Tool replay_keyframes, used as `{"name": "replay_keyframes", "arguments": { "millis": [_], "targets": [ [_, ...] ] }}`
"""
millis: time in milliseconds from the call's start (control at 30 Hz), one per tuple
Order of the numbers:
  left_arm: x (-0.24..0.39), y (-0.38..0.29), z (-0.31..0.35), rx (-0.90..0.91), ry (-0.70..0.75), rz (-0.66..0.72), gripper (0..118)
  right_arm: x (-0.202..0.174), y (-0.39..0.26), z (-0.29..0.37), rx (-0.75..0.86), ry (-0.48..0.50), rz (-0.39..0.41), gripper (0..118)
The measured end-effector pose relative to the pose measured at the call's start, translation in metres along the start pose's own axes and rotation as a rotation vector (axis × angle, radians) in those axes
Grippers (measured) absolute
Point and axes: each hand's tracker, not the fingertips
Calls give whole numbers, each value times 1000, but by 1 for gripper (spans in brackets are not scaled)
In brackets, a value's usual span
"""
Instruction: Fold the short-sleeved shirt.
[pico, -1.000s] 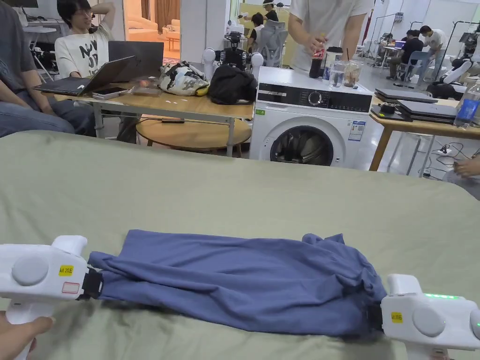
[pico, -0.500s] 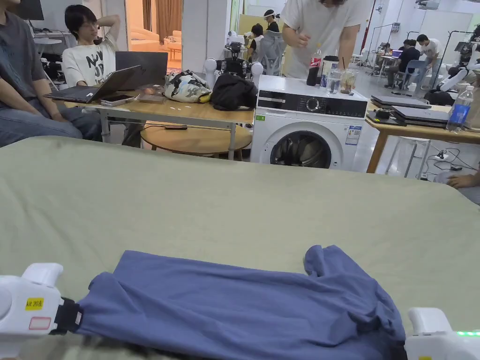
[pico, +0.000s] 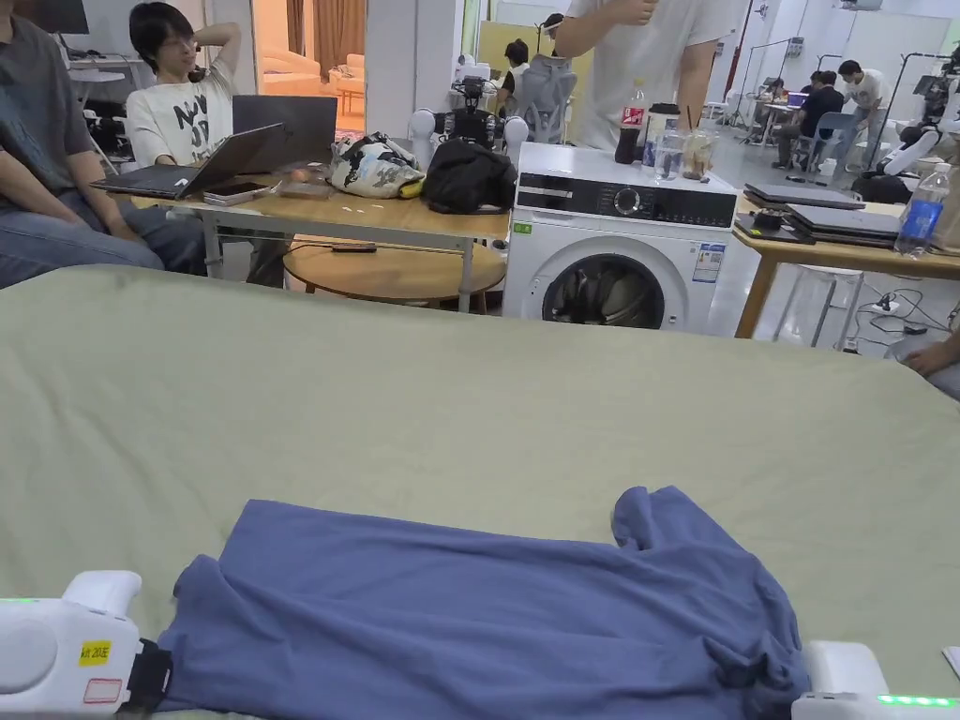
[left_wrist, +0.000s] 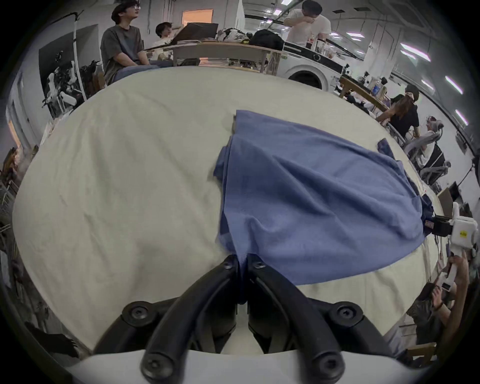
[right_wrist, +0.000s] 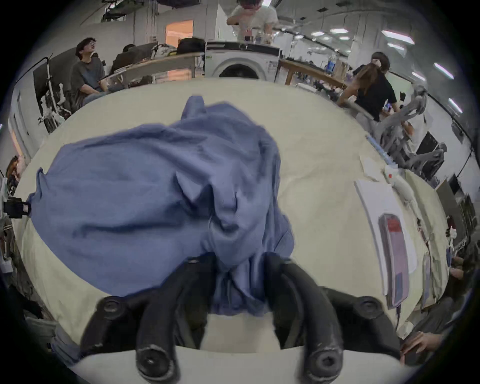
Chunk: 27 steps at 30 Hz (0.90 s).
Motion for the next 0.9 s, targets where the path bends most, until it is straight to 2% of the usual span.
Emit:
{"name": "replay_keyframes", "arguments": {
  "millis": [33, 100, 267, 400, 433, 467, 500, 533, 567, 600, 633, 667, 733, 900],
  "targets": [
    [3, 3, 3, 15, 0, -9, 24, 0, 4, 5, 34, 2, -5, 51],
    [13, 9, 11, 76, 0, -23, 39, -5, 15, 18, 101, 11, -24, 51],
    [40, 25, 37, 319, -12, -40, 40, -28, 35, 44, 342, -19, -48, 51],
    [66, 32, 52, 510, 41, -84, 40, -50, 42, 54, 514, -32, -75, 51],
    [73, 32, 54, 550, 58, -102, 40, -55, 43, 54, 544, -26, -77, 47],
    [77, 33, 52, 595, 75, -121, 40, -61, 43, 55, 578, -21, -79, 39],
    [83, 31, 53, 647, 81, -144, 40, -67, 44, 56, 606, -28, -72, 20],
    [88, 29, 55, 686, 98, -160, 38, -72, 45, 56, 622, -32, -72, 8],
    [95, 27, 57, 720, 122, -177, 29, -80, 43, 60, 636, -41, -76, 1],
    [101, 25, 58, 748, 141, -190, 6, -84, 42, 61, 656, -36, -85, 0],
    [105, 24, 59, 762, 166, -193, 0, -86, 42, 62, 677, -23, -95, 0],
    [109, 23, 60, 778, 194, -186, 0, -89, 41, 63, 689, -12, -104, 0],
    [107, 26, 63, 768, 124, -154, 0, -93, 43, 63, 692, -16, -107, 0],
    [85, 58, 50, 620, 88, -103, 0, -97, 53, 56, 660, 29, -93, 0]
  ]
}}
